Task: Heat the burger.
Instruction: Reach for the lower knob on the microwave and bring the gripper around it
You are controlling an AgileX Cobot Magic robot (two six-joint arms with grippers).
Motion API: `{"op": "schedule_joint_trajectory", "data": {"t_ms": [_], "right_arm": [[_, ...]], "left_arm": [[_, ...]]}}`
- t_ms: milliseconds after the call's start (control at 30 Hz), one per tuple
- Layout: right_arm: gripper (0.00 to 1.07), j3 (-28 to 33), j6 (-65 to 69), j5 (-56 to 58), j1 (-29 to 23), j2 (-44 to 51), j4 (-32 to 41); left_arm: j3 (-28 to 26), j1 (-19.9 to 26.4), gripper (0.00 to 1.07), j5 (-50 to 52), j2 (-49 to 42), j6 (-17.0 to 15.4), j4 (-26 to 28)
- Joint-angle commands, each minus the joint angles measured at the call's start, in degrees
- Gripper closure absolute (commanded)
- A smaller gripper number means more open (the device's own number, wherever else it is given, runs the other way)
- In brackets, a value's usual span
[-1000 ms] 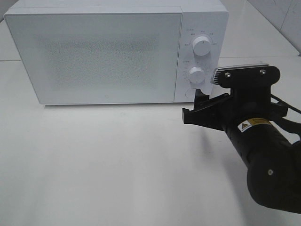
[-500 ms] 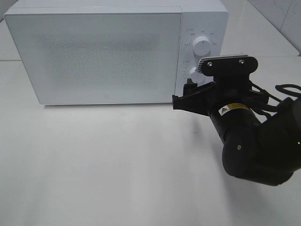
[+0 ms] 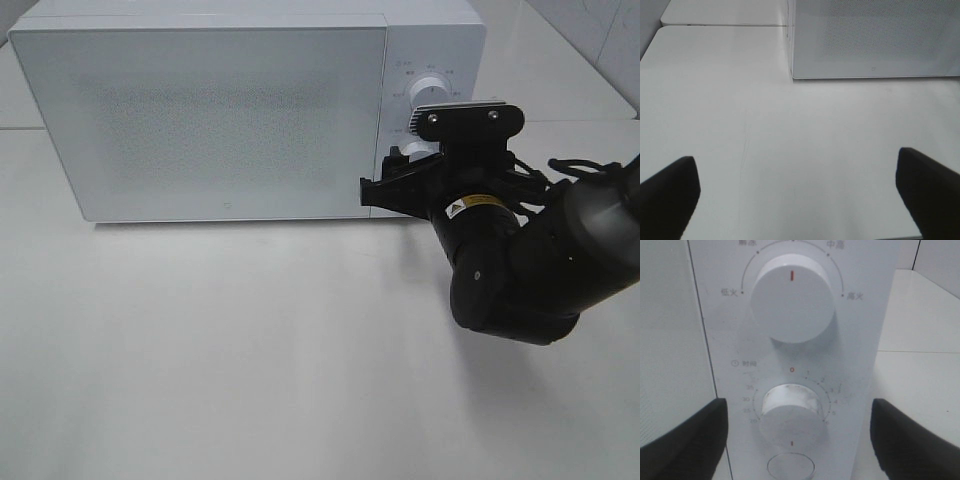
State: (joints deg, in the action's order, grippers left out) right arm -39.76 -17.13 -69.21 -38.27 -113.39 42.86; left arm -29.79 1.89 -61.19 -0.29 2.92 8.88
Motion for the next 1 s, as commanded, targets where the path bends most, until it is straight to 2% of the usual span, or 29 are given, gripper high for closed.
{"op": "schedule_joint_trajectory", "data": {"t_ms": [33, 267, 800, 1000], "right_arm": [[0.31, -1.26, 1.55, -2.18, 0.29, -0.92, -1.49], [0.31, -4.58, 1.78, -1.2, 1.66, -4.76, -2.29], [0.31, -6.47, 2.35, -1.09, 4.13, -5.9, -5.33], [0.37, -6.53, 2.35, -1.03, 4.13, -5.9, -6.07]], "left_arm": [[0.29, 0.23, 0.07, 0.23, -1.03, 0.0, -0.06], [0.29, 0.23, 0.07, 0.23, -1.03, 0.0, -0.06], [0.29, 0.23, 0.07, 0.23, -1.03, 0.0, -0.11], [0.29, 0.23, 0.07, 0.23, -1.03, 0.0, -0.11]]}}
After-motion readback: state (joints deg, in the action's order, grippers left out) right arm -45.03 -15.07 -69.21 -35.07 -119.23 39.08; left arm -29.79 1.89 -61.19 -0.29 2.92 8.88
